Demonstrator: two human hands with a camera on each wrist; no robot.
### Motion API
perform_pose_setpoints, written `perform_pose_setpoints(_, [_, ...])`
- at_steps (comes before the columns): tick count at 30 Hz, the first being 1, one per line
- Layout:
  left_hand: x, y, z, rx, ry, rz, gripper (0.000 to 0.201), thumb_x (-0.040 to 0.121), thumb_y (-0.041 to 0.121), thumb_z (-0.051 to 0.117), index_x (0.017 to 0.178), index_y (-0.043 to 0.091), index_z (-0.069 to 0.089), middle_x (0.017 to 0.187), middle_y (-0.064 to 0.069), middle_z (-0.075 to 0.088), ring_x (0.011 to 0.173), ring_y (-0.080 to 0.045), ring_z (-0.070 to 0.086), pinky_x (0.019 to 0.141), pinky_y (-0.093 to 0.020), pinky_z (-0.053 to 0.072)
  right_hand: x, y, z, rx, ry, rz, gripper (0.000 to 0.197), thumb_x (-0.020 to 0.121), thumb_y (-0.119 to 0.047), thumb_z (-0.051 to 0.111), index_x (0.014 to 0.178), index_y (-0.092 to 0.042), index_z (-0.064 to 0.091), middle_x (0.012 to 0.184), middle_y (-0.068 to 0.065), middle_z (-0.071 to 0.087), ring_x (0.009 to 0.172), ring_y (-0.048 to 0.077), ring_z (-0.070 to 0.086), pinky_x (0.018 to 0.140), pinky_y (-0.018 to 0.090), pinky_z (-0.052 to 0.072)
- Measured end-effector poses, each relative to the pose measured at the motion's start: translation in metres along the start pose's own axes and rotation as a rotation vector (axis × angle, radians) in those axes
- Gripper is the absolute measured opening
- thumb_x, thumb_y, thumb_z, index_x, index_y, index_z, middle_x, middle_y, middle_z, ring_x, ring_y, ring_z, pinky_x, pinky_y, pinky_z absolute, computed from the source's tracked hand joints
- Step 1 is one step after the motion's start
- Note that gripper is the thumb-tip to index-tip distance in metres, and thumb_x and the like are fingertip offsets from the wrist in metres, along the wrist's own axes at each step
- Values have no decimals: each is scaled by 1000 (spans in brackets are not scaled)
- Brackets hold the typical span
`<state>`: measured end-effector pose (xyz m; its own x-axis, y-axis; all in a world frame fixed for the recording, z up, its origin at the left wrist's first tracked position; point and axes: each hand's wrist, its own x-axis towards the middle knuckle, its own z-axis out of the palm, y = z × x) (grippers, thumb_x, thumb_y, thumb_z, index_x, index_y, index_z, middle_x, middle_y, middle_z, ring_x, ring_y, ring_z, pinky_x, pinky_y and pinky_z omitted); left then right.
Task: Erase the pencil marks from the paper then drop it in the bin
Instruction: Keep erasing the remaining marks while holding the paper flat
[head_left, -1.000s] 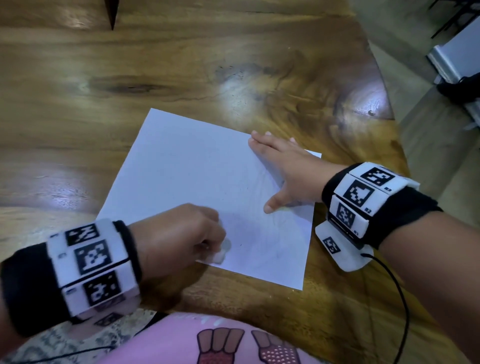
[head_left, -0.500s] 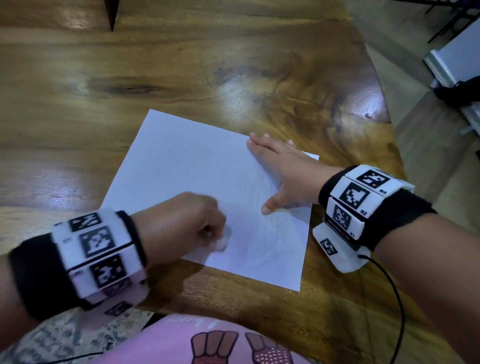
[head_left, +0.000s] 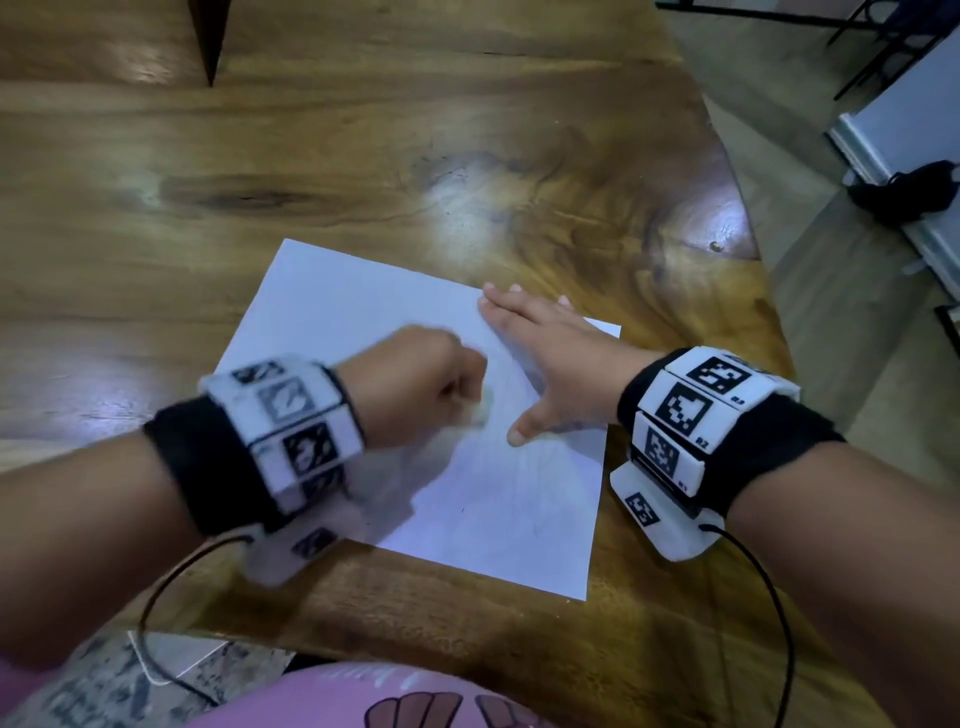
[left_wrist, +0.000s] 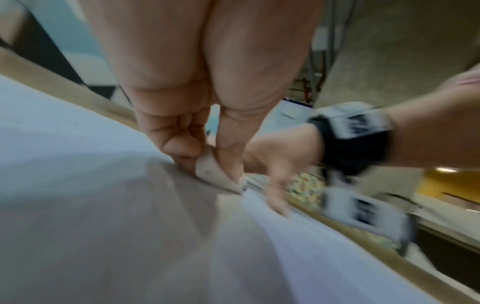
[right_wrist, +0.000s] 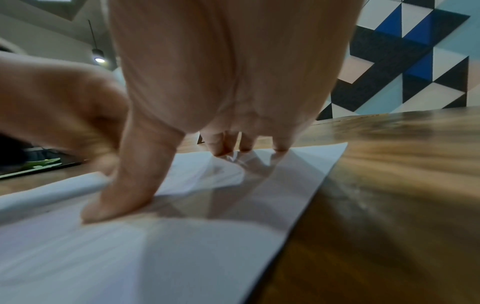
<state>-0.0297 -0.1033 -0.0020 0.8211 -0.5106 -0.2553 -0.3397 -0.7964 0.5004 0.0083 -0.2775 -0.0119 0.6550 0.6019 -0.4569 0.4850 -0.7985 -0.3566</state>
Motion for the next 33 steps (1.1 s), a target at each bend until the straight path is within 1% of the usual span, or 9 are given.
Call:
perform_pose_setpoints(2, [25,-1,-15,-72,99,-100,8,77,17,65,80,10,62,62,7,47,70,-18,47,55,-25,28,1,0,0,0,2,-4,121,64,-42,81,150,-19,-2,157,-11,-12,144,9,-13,113,32,-12])
perform_pose_setpoints(5, [24,1,-12,-74,108,-82,16,78,17,64,66,19,54,57,11,42,67,-18,44,52,-11,30,1,1,0,-13,3,-8,122,64,-43,81,150,-18,-2,157,-10,-13,144,9,-12,113,32,-12])
perform_pose_setpoints(10, [-22,2,11,-30,-119,61,10,72,8,61,66,16,61,66,9,54,66,-14,52,61,-21,40,1,2,0,-18,-5,-13,123,66,-44,79,150,-17,-6,157,-8,-15,144,9,-15,112,31,-13])
perform_pose_setpoints(14, [24,5,-8,-15,28,-29,6,76,17,65,73,13,62,68,4,53,67,-17,46,54,-8,30,1,1,-1,-16,1,-11,120,64,-43,81,150,-17,2,157,-9,-11,144,10,-12,114,34,-11])
perform_pose_setpoints(17, [43,2,-14,-48,126,-77,13,76,15,66,67,16,56,66,1,52,67,-19,45,52,-9,27,2,0,-2,-17,8,-8,114,63,-44,81,149,-15,12,157,-9,-7,144,11,-10,114,36,-10])
perform_pose_setpoints(20, [15,4,0,-39,16,-48,27,75,16,64,57,23,45,57,4,49,57,-17,44,52,-10,31,2,2,0,-20,-9,-10,122,65,-44,80,150,-18,-4,157,-9,-14,144,9,-14,114,34,-12])
perform_pose_setpoints(26, [-10,11,13,-9,21,-37,19,77,8,58,62,16,49,73,-4,50,64,-24,47,61,-30,38,0,3,0,-52,-13,-14,122,67,-49,76,149,-21,-9,156,-10,-20,143,9,-18,114,34,-12])
perform_pose_setpoints(30, [-11,14,13,13,25,-62,6,77,8,57,72,9,59,77,-6,55,69,-25,50,64,-31,41,-14,17,0,-109,-47,41,122,68,-52,73,148,-24,-15,154,-11,-26,142,10,-22,113,33,-12])
perform_pose_setpoints(33, [-3,17,2,60,-82,-114,6,76,11,58,71,14,59,66,3,50,70,-20,46,60,-27,36,-25,24,1,-93,-70,63,125,67,-53,74,147,-23,-17,153,-11,-27,142,9,-22,113,33,-11])
